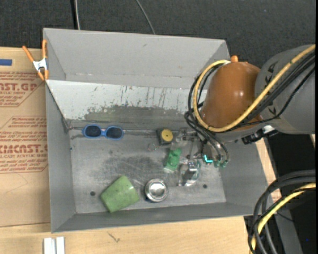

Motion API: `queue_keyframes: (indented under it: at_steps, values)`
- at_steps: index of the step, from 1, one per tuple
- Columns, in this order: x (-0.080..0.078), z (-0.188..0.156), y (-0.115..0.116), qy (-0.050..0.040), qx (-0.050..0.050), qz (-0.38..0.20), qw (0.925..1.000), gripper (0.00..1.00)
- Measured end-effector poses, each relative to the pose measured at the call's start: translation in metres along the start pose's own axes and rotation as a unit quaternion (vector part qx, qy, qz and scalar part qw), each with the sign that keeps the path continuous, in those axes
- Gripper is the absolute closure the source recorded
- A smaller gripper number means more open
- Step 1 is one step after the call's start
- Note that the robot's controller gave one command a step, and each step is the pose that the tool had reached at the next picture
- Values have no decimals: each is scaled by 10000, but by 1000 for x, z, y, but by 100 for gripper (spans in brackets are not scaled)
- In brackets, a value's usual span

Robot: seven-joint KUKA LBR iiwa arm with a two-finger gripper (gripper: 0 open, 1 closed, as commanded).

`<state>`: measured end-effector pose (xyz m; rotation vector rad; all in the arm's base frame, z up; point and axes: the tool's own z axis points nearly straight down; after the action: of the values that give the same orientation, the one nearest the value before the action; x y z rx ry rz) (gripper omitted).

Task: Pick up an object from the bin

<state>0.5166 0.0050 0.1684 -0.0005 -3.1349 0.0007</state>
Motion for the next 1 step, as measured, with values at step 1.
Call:
queue_keyframes:
  at_steps: [1]
  values:
    - [30, 95, 41, -103, 1, 314, 9995, 0]
